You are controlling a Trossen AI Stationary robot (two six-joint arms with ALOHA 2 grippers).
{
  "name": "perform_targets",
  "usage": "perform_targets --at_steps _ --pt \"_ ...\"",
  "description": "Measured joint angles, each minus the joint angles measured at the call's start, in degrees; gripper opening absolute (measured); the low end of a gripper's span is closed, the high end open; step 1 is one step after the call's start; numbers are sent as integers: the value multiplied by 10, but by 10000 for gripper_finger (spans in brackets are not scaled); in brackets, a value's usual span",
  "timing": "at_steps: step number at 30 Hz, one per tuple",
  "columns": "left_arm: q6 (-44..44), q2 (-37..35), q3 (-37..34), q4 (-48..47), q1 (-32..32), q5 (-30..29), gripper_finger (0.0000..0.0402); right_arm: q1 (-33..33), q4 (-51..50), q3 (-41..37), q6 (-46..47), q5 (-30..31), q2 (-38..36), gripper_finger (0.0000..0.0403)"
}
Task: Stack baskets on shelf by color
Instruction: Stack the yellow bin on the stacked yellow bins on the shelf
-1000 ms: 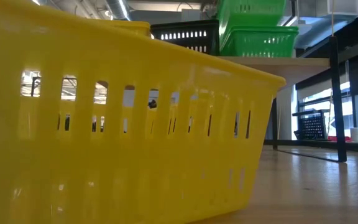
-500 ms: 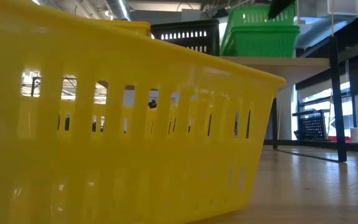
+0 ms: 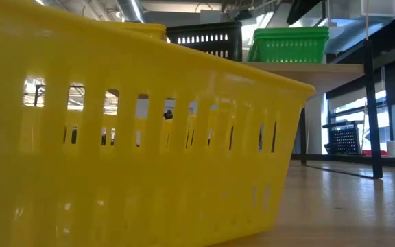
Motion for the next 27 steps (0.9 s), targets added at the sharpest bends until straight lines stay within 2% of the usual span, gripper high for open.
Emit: perform_targets --at_steps 3,8,16,19,22,27 --pt "-72 0 0 -27 0 6 69 1 2 18 3 -29 0 137" --pt "-260 2 -7 -98 -5 69 69 21 3 50 4 -47 -1 138" --pt "-575 5 -108 -107 -35 164 69 81 39 63 1 -49 -1 139" --pt "-647 5 -156 -103 -46 182 69 103 70 63 0 -55 -1 139" --pt "-703 5 -207 -88 -53 186 69 121 110 63 3 -90 -1 139" --pt "-734 5 -280 -39 -54 197 69 148 188 63 4 -139 -1 139"
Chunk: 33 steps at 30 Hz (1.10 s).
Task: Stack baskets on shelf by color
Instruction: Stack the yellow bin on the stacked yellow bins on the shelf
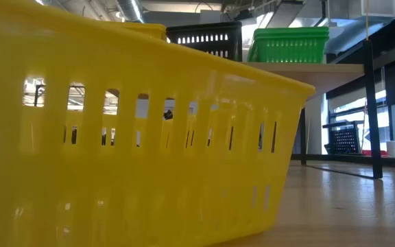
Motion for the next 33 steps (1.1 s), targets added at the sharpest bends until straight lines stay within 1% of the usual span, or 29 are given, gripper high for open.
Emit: perform_targets --at_steps 4,8,16,22,29,33 --pt "0 0 -58 64 0 4 69 18 55 0 0 -13 0 139" --pt "12 0 -104 123 0 9 69 31 82 0 2 -14 0 139" --pt "27 0 -166 181 -5 21 69 48 89 0 30 -15 0 139" --pt "35 0 -176 188 -6 24 69 65 89 0 31 -15 0 139" --pt "39 0 -176 185 -3 1 69 80 88 0 28 -15 0 139" --pt "39 13 -176 184 -3 -3 69 83 88 0 28 -15 0 139"
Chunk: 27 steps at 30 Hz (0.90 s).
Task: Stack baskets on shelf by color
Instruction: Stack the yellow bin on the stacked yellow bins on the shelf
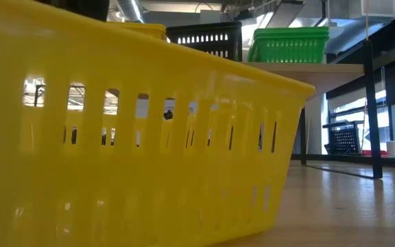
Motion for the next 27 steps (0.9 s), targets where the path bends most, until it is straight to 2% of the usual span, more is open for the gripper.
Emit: perform_targets --at_steps 27 --pt "-29 72 0 1 14 2 69 0 -2 0 -2 -24 0 139"
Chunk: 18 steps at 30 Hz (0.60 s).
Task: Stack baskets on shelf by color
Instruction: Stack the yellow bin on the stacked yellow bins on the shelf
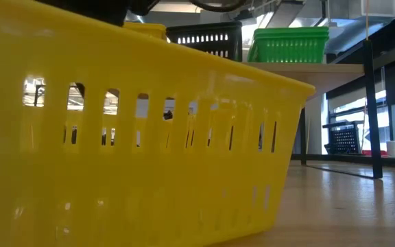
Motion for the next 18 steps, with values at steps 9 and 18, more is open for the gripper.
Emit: perform_targets --at_steps 9,18 --pt "3 11 0 -4 9 6 69 0 -3 0 0 0 0 139" --pt "19 39 0 -1 12 8 69 0 -4 0 0 0 0 139"
